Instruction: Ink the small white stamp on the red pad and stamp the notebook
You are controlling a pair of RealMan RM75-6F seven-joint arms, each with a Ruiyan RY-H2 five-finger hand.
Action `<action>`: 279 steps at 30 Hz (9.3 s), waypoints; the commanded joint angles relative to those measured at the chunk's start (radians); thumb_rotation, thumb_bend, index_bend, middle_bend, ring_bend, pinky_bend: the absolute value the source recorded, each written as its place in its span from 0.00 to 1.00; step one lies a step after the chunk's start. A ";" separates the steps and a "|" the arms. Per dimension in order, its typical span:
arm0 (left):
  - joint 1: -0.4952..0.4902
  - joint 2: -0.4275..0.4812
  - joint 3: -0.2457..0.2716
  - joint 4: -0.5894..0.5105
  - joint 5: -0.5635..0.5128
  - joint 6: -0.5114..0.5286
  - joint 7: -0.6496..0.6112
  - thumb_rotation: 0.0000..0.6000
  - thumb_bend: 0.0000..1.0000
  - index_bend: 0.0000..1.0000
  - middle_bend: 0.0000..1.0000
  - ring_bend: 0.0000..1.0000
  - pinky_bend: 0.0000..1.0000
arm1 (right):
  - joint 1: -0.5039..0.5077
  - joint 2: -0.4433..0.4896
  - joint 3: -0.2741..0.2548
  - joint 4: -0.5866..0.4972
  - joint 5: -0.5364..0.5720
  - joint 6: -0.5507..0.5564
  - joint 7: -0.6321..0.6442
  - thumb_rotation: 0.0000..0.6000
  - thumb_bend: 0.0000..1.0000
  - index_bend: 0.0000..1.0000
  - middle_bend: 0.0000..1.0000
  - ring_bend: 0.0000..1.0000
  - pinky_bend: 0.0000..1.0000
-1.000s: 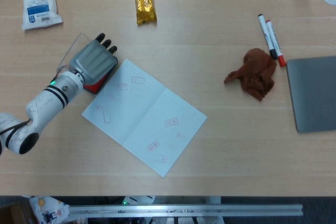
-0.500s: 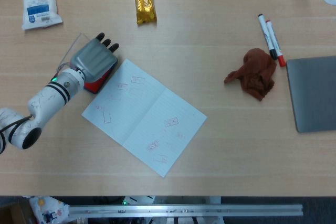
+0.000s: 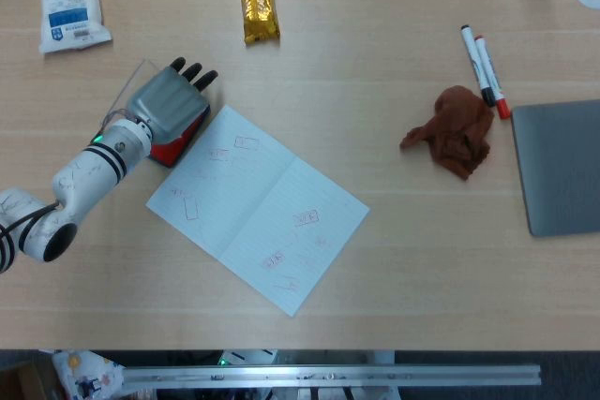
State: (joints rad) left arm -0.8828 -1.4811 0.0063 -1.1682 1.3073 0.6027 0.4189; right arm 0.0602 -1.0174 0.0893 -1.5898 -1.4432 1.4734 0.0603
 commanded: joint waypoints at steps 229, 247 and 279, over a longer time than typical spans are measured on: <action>0.351 0.149 0.124 -0.293 0.028 0.338 0.130 1.00 0.32 0.50 0.07 0.07 0.16 | -0.012 -0.041 -0.013 0.144 -0.045 0.016 0.157 1.00 0.18 0.37 0.42 0.35 0.41; 0.363 0.181 0.113 -0.321 0.036 0.345 0.121 1.00 0.32 0.44 0.07 0.07 0.16 | -0.013 -0.039 -0.013 0.143 -0.048 0.020 0.160 1.00 0.18 0.37 0.42 0.35 0.41; 0.554 0.382 -0.005 -0.618 0.114 0.765 -0.239 1.00 0.32 0.09 0.07 0.06 0.15 | -0.008 -0.026 0.006 0.105 -0.002 -0.002 0.129 1.00 0.18 0.37 0.42 0.35 0.41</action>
State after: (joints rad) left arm -0.3593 -1.0940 0.0190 -1.7847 1.4231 1.3295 0.2129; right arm 0.0519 -1.0440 0.0948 -1.4838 -1.4469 1.4722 0.1902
